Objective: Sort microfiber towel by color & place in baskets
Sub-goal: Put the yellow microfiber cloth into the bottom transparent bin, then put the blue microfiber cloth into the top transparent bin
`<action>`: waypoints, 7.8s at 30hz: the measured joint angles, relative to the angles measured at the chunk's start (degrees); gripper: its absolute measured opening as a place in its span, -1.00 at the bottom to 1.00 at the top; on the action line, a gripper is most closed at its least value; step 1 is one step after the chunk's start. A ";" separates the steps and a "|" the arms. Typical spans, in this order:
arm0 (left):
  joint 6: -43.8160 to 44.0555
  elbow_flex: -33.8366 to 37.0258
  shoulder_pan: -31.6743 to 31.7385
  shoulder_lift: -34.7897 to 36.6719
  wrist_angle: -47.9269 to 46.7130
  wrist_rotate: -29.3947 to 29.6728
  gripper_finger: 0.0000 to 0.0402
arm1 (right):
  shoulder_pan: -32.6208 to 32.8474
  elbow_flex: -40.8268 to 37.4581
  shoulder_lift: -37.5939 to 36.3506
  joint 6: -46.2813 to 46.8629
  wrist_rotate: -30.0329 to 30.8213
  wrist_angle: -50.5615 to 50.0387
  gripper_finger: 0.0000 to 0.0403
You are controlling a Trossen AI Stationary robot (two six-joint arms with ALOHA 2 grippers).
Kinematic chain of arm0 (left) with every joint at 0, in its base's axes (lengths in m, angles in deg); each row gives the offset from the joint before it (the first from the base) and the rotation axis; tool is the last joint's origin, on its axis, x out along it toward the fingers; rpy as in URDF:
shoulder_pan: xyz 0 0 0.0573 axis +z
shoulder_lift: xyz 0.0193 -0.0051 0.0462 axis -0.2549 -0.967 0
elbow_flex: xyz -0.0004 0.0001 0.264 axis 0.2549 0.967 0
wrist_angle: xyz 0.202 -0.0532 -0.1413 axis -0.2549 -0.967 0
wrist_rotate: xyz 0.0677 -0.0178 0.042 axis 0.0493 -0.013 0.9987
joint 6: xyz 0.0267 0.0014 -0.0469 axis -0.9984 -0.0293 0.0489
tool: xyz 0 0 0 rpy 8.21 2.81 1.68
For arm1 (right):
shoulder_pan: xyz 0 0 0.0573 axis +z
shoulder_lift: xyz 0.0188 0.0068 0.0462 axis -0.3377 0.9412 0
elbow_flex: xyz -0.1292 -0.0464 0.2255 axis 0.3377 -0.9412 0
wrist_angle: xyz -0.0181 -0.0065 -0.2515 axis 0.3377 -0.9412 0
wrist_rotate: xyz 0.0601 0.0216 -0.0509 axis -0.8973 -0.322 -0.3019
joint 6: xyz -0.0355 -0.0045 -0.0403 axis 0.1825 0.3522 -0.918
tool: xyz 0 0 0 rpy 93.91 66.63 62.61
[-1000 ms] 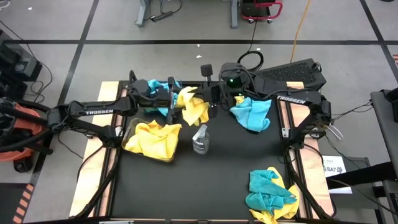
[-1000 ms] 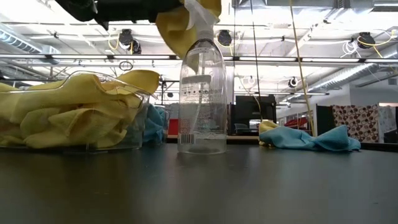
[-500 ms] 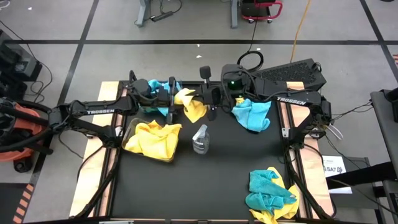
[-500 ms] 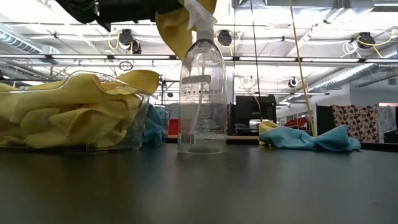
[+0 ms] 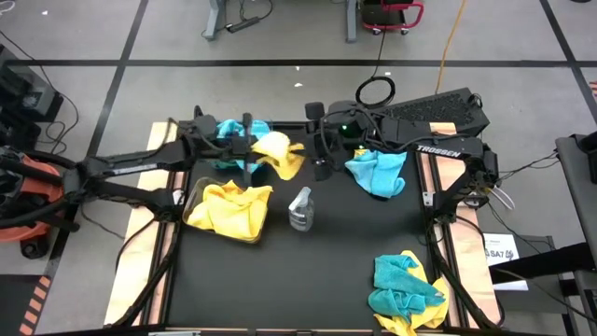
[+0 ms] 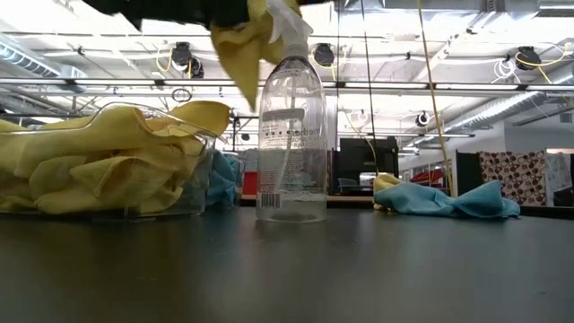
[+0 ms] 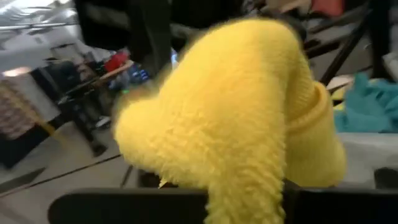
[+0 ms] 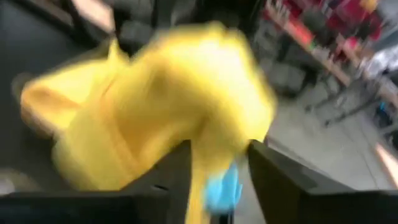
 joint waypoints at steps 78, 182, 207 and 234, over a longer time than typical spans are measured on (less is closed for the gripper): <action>27.27 6.16 -18.22 -16.62 -65.76 14.01 -0.90 | -1.51 -0.07 -0.22 4.14 7.35 -15.00 0.48; 6.53 -8.72 -18.44 -5.58 -33.93 17.38 0.49 | -20.97 -50.07 -0.41 18.81 2.85 -13.78 -0.20; 3.11 -8.77 -18.40 -5.58 -30.55 17.90 0.49 | -14.81 -40.08 -29.46 18.76 3.30 -22.05 -0.98; 2.33 -8.79 -8.38 -5.94 -7.19 14.43 0.49 | -8.19 -33.24 -32.34 5.21 -2.55 9.75 -0.99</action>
